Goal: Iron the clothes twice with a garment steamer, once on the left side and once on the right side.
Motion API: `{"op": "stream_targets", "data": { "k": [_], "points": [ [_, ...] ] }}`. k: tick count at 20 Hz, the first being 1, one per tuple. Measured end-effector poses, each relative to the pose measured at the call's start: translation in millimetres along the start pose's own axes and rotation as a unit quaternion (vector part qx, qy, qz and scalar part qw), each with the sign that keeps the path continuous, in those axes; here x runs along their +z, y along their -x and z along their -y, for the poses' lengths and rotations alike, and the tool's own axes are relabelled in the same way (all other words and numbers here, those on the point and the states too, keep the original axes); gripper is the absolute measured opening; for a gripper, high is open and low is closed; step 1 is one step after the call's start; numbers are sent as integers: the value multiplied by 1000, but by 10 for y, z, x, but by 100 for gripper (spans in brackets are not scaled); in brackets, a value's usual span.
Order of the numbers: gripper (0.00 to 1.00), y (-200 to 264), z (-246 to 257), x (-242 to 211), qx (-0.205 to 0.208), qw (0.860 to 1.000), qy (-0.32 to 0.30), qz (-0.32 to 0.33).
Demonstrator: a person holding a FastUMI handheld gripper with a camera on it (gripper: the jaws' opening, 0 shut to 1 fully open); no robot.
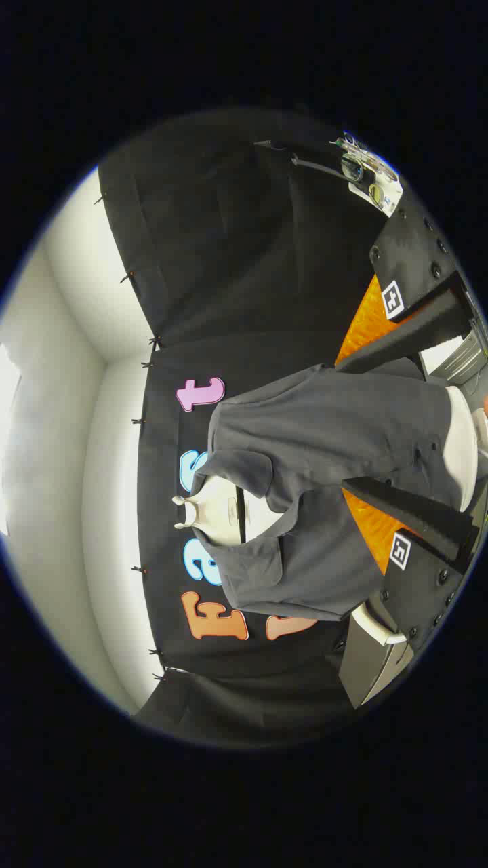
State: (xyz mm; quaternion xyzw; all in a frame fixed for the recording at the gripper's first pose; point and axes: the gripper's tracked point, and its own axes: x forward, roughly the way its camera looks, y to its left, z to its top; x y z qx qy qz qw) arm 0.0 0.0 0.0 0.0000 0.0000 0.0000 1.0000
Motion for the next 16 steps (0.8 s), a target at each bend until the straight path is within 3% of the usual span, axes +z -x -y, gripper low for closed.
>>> {"op": "stream_targets", "data": {
  "k": [16],
  "points": [
    [98, -200, -238, -85, 20, 1000, 6, -5]
  ]
}}
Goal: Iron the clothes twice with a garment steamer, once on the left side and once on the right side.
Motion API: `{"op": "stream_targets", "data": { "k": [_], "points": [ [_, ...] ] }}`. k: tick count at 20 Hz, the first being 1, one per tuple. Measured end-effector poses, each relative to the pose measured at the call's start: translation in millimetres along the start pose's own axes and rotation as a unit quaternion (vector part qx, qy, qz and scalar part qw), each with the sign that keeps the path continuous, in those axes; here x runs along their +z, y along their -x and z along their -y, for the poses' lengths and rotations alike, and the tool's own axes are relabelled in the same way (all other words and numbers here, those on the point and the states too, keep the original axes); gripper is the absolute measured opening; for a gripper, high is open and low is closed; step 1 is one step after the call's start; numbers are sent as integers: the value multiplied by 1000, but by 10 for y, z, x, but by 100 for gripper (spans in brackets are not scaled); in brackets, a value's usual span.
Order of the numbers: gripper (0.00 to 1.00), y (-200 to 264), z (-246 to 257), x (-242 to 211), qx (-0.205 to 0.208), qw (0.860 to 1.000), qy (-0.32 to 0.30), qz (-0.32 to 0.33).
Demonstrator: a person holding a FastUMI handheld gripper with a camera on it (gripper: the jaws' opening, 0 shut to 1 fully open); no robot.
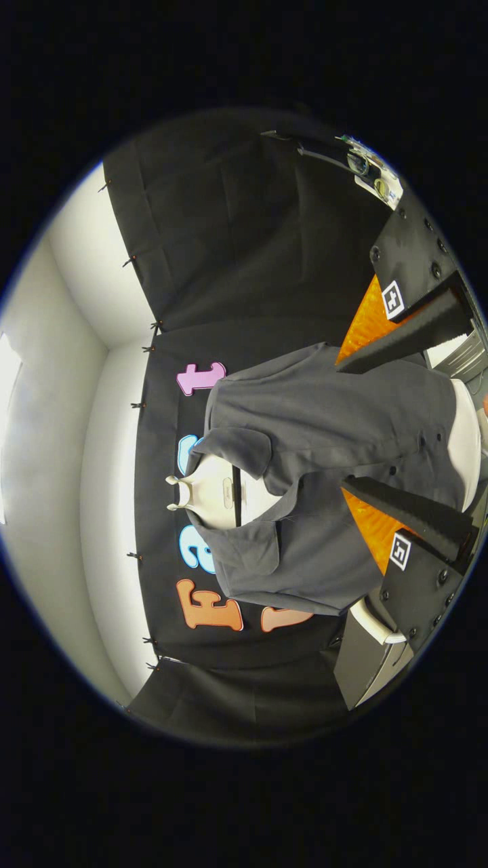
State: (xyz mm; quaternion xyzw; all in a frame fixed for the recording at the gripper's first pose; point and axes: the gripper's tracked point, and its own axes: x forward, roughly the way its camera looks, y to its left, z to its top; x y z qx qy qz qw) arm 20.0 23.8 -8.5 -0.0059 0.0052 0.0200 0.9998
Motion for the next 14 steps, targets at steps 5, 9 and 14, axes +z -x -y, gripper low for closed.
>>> {"op": "stream_targets", "data": {
  "k": [5, 9, 14],
  "points": [
    [98, -78, -60, -55, 3, 1000, -3, -11],
    [98, -155, -182, -102, 9, 1000, -4, -19],
    [98, -301, -470, -137, 27, 999, -15, -34]
  ]
}}
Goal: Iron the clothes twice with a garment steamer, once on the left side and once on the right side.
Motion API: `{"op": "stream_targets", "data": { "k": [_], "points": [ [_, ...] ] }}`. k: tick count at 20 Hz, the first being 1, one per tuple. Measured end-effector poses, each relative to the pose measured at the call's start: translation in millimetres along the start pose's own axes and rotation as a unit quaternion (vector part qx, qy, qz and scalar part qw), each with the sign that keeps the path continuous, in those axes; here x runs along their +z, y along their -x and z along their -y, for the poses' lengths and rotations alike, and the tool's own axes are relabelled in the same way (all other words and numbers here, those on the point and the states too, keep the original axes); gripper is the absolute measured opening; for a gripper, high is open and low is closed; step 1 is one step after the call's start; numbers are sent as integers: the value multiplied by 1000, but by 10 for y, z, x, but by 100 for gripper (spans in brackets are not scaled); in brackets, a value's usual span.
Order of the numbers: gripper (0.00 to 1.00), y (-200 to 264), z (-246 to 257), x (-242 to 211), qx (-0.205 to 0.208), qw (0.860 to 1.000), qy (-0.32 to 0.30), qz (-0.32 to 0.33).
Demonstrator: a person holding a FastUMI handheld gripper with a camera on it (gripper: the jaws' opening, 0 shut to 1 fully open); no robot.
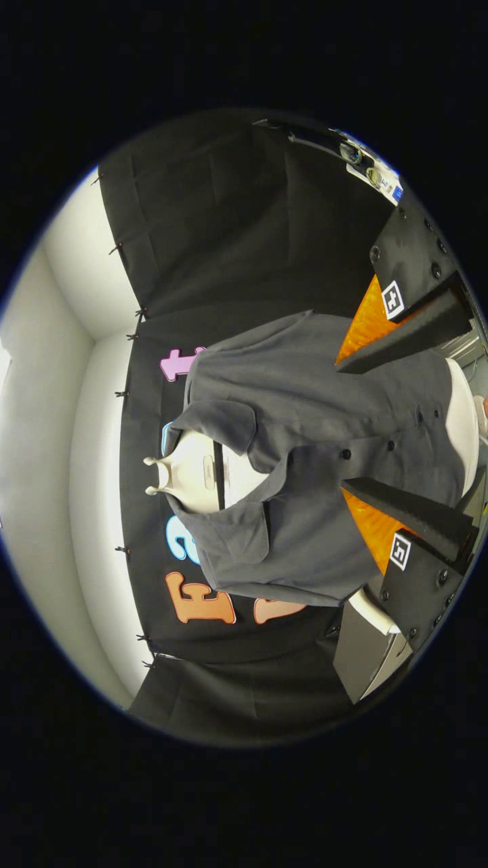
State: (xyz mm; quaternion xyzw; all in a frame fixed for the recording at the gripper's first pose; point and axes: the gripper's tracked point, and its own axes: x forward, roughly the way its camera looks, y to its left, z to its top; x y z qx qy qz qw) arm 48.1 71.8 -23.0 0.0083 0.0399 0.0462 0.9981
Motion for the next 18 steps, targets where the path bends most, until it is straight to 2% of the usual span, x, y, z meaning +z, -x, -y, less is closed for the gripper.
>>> {"op": "stream_targets", "data": {
  "k": [8, 13, 18],
  "points": [
    [98, -244, -819, -93, 44, 999, 6, -29],
    [98, -357, -1633, -220, 90, 994, 7, -56],
    [98, -448, -2468, -473, 147, 984, 9, -101]
  ]
}}
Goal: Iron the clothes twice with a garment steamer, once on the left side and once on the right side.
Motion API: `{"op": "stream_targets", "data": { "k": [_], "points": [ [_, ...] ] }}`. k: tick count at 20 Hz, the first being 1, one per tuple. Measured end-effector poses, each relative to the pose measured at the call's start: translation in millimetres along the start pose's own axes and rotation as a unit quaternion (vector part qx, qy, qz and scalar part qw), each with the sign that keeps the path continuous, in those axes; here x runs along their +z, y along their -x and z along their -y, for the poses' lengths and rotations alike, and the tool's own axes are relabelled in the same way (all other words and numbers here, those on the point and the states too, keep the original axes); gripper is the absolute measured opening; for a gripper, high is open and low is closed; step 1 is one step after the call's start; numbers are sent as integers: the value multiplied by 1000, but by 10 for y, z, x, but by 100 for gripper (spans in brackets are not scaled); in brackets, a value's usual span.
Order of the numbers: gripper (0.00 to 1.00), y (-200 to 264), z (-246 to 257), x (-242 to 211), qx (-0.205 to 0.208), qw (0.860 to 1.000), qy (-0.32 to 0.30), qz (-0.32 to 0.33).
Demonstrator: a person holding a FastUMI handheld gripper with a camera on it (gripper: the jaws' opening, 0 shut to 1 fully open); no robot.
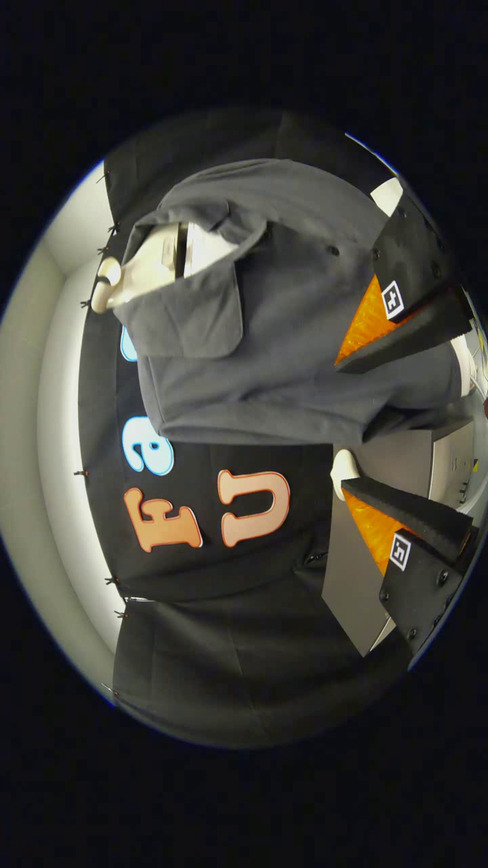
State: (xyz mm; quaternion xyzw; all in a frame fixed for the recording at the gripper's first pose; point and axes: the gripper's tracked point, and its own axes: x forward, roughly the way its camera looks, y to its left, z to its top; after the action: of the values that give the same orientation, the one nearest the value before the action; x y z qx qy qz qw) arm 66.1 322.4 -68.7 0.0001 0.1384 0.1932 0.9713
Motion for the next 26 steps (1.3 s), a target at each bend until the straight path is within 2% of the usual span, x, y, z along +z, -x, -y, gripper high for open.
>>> {"op": "stream_targets", "data": {
  "k": [2, 8, 19, 23, 26],
  "points": [
    [98, -167, -263, -96, 20, 1000, 1, -21],
    [98, -715, -802, -396, 42, 995, -5, -88],
    [99, -1647, -983, -1077, 14, 973, 20, -228],
    [94, -1859, -953, -1323, 0, 961, 31, -275],
    [81, -1905, -973, -1473, -1, 953, 33, -303]
  ]
}}
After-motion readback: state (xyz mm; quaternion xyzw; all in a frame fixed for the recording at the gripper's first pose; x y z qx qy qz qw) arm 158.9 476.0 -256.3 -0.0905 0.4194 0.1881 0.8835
